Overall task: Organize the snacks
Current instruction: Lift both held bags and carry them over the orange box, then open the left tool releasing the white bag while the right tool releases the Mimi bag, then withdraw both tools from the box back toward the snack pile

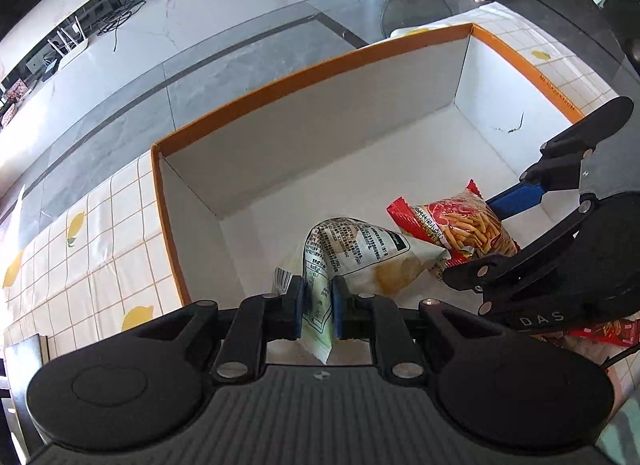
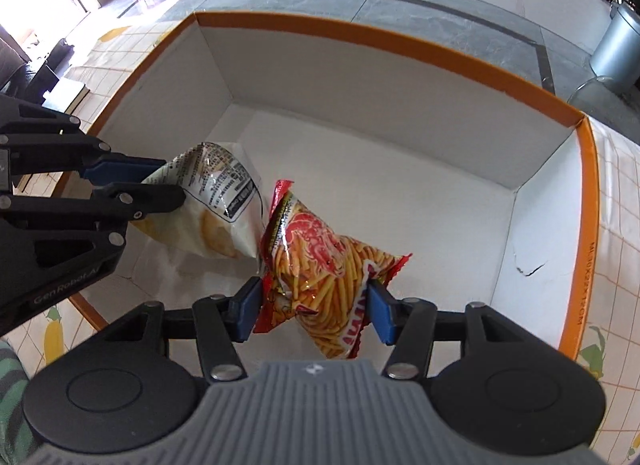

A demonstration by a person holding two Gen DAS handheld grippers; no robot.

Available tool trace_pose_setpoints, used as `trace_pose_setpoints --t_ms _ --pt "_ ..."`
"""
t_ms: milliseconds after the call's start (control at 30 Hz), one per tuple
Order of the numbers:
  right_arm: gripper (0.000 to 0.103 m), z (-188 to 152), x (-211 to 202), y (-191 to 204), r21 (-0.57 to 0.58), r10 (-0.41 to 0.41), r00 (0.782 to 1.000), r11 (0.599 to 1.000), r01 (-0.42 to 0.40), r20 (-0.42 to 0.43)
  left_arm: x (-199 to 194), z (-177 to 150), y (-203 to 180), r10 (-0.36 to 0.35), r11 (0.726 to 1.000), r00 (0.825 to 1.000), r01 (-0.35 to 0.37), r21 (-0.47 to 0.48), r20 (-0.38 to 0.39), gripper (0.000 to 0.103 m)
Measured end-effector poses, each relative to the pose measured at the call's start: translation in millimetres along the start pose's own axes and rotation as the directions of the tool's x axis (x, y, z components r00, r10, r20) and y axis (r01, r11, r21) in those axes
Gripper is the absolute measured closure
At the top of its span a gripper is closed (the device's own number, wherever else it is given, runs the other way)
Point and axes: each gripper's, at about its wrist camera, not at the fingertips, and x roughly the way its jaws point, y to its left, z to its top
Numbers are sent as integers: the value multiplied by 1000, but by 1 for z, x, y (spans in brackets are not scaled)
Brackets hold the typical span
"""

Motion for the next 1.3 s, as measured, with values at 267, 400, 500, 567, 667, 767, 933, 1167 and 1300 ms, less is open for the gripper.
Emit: trace_pose_setpoints --t_ms 267,400,500,567,667,767,933,1167,1300 --pt "46 6 21 2 19 -14 998 1000 15 -64 7 0 -9 21 999 996 -18 39 -83 87" --pt "44 16 26 0 28 -24 998 999 26 -63 9 2 -11 28 999 994 -23 48 -102 80" --pt "42 22 24 -1 34 -33 997 999 35 -63 7 3 -10 32 999 994 -27 42 -104 70" --pt "38 25 20 -1 37 -41 998 998 43 -56 3 4 -9 34 999 996 -31 33 -87 54" --pt "33 31 12 -1 36 -60 997 997 61 -44 -8 5 -7 43 999 998 -42 29 -40 44" --pt "33 34 -2 1 43 -65 998 997 65 -17 -26 3 -8 57 998 998 -57 21 4 39" --pt "32 26 -38 4 47 -87 993 995 84 82 -68 -7 -13 90 996 989 -88 -23 114 36" --pt "32 -28 -100 20 85 -124 948 991 103 293 -128 -35 -26 90 994 960 -68 -90 266 30" --pt "32 -76 -122 22 120 -123 908 990 81 400 -151 -58 -37 66 993 942 -29 -117 330 28"
